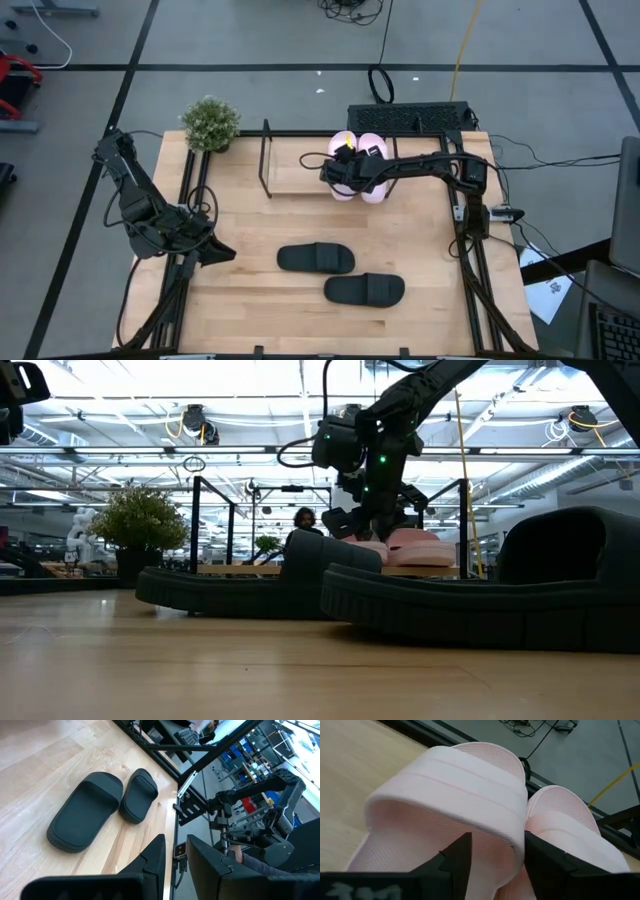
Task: Pick and place slides into the shelf
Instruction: Put the pink slide on the shelf
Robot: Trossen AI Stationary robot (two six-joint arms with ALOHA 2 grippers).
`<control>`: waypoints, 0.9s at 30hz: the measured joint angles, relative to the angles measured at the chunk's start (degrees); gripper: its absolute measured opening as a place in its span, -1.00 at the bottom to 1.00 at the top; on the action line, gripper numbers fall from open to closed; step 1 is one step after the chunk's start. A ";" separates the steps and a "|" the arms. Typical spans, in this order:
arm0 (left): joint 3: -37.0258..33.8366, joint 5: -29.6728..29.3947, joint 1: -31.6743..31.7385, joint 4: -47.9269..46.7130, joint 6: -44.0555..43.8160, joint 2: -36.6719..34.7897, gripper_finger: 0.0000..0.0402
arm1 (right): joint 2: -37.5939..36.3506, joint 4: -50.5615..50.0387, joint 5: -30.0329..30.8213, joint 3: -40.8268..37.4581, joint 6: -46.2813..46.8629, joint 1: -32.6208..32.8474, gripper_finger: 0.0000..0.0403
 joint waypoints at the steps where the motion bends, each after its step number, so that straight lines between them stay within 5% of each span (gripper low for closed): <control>1: 0.00 0.01 0.01 0.00 0.00 0.02 -0.63 | 0.00 0.00 -0.08 0.00 0.02 0.11 -0.18; 27: 0.00 0.04 0.01 0.01 0.00 0.00 -0.63 | -3.06 -0.11 -0.03 -0.02 -4.16 1.23 -0.17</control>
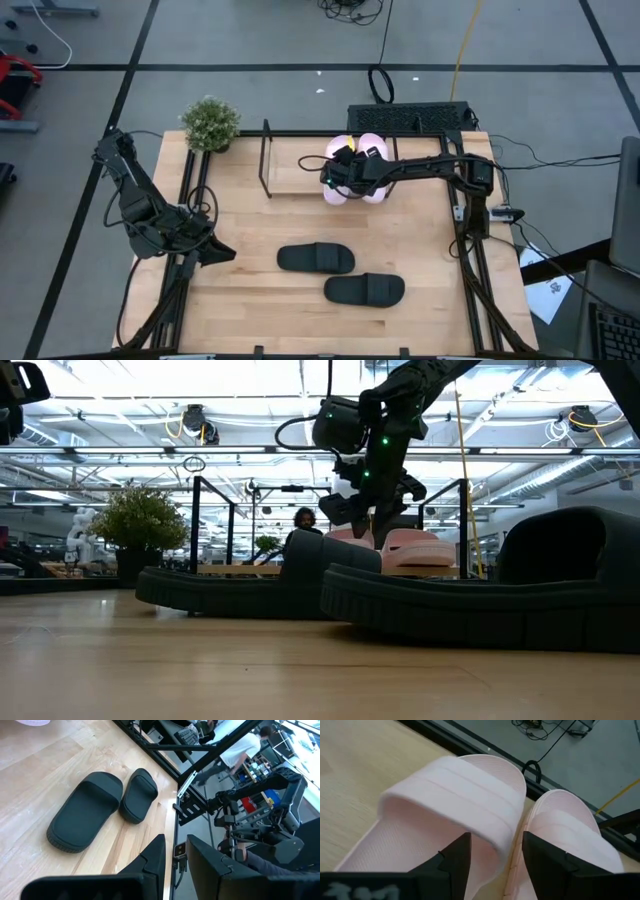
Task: Pick and place slides into the shelf
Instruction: Put the pink slide on the shelf
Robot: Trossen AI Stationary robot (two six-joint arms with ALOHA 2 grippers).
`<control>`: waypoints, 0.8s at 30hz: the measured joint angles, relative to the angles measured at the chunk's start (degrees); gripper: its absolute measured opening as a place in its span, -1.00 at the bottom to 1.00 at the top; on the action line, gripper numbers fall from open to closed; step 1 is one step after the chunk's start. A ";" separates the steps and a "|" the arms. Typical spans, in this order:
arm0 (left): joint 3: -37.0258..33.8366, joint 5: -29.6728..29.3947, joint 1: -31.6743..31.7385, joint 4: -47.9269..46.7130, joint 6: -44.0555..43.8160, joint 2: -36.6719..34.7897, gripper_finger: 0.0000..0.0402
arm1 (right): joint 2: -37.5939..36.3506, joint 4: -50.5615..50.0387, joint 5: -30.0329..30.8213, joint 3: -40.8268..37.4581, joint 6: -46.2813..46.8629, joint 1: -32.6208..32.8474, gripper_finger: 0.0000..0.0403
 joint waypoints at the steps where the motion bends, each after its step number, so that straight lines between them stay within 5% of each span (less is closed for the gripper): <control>1: 0.00 0.00 0.01 -0.01 -0.02 0.01 -0.63 | 0.00 -0.01 0.00 0.00 -0.50 -0.17 -0.17; 24: 0.00 -0.18 -0.01 0.01 0.00 0.00 -0.63 | 0.00 -0.44 1.15 0.00 -5.03 -1.99 -0.17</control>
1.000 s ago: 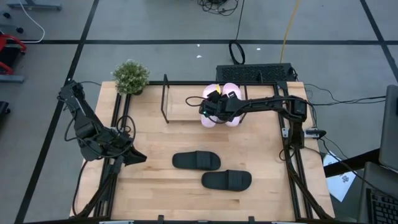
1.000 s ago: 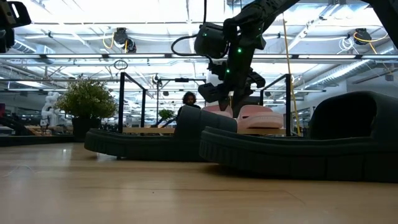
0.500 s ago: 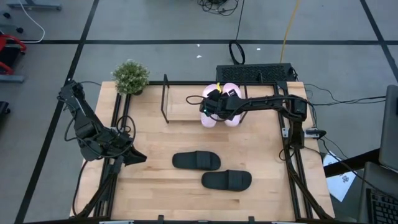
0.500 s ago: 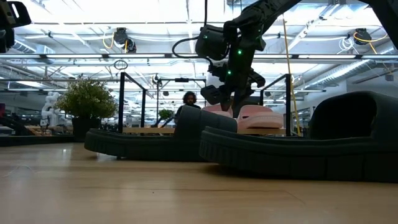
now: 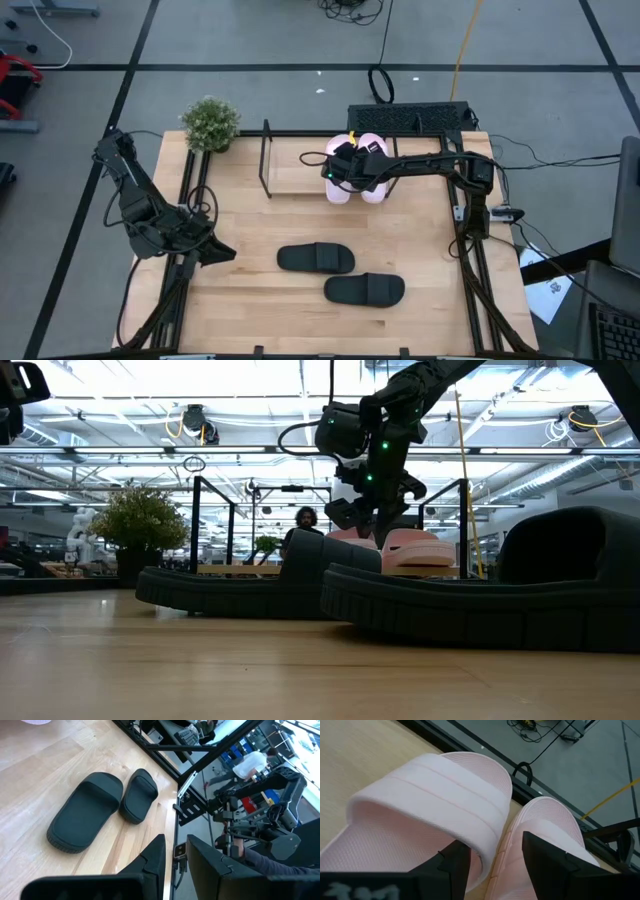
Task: Pick and place slides into the shelf
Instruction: Put the pink slide on the shelf
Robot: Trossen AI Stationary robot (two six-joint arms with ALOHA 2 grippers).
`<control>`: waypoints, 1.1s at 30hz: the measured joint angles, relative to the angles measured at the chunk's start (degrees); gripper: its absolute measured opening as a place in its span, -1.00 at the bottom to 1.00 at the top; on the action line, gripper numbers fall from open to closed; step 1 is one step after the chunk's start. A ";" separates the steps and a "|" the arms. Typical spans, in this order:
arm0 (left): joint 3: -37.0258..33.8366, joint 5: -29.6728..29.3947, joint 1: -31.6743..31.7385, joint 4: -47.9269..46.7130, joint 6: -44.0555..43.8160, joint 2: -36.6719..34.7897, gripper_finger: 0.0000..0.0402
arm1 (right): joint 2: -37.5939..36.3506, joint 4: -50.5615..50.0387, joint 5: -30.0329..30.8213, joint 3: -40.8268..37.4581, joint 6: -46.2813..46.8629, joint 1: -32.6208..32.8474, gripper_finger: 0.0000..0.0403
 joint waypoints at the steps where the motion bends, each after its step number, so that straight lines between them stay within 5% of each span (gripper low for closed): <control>1: 0.00 -0.14 0.02 0.00 0.00 0.02 -0.63 | 0.00 0.00 0.57 0.00 -0.02 0.00 -0.17; 33: 0.00 -0.39 0.02 0.00 -0.02 0.02 -0.63 | 0.00 -5.31 2.08 0.04 0.66 -0.17 -0.17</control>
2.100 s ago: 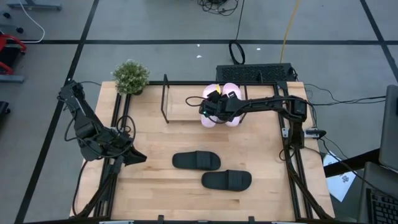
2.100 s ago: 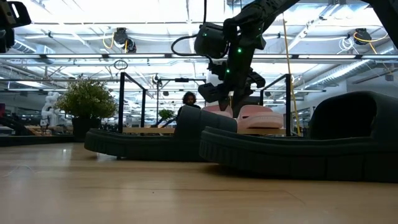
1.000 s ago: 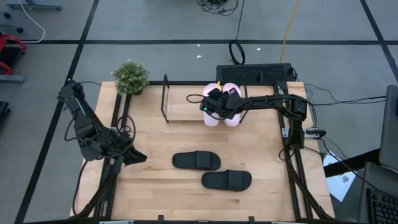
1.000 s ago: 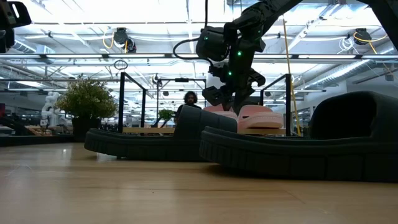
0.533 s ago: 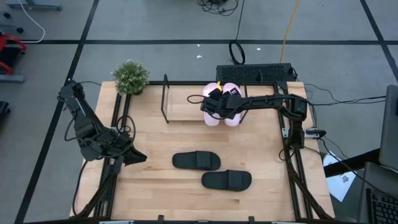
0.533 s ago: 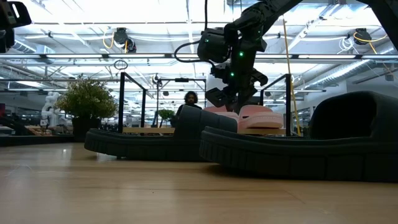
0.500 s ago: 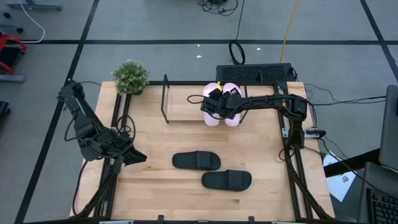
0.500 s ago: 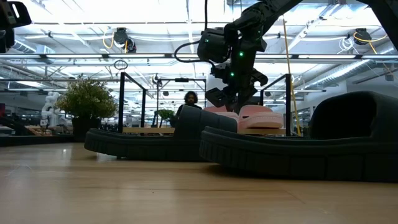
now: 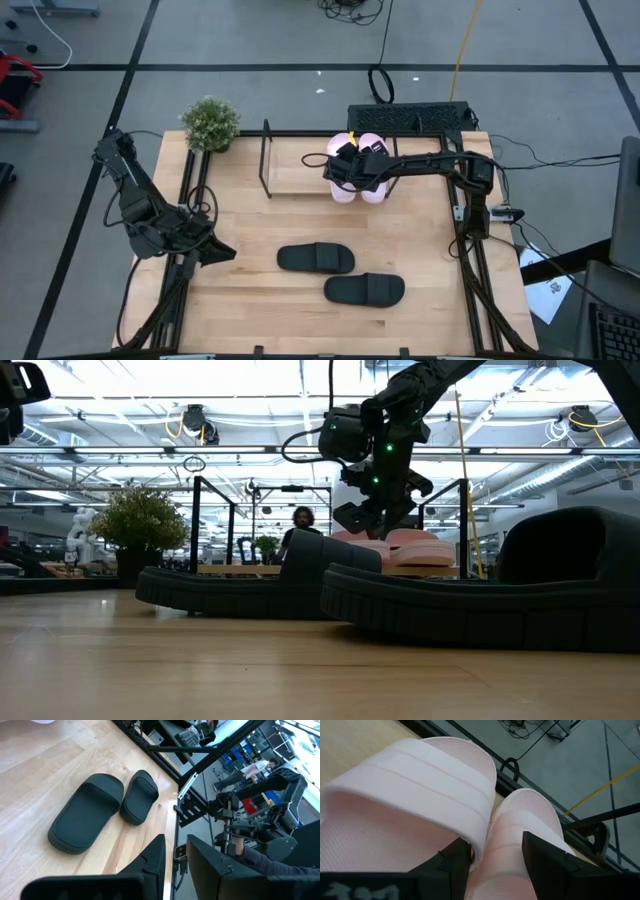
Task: Pick and place slides into the shelf
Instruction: Put the pink slide on the shelf
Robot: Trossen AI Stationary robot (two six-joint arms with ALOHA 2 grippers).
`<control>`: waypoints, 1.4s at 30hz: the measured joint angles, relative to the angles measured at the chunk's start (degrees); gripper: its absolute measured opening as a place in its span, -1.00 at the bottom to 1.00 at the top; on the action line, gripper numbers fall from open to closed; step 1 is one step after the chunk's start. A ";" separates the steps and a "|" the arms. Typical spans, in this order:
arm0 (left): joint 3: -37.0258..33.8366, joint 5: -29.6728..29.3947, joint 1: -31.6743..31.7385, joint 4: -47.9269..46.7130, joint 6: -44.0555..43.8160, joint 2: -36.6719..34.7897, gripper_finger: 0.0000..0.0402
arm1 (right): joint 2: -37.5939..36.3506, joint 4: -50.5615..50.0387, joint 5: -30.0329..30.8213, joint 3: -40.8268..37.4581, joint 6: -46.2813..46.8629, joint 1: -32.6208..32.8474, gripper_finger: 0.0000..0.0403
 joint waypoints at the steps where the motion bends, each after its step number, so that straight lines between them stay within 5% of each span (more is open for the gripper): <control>1: 0.00 0.00 -0.02 0.00 0.00 -0.02 -0.63 | 0.00 -0.15 0.00 0.00 0.02 0.00 -0.17; 18: 0.00 -1.01 -0.01 0.00 1.03 -0.01 -0.63 | 0.00 -2.38 0.17 0.02 -0.81 0.00 -0.38; 42: 0.00 -1.01 -0.01 0.00 1.53 -0.01 -0.63 | -0.01 -1.07 -2.02 0.02 -0.88 0.92 -0.27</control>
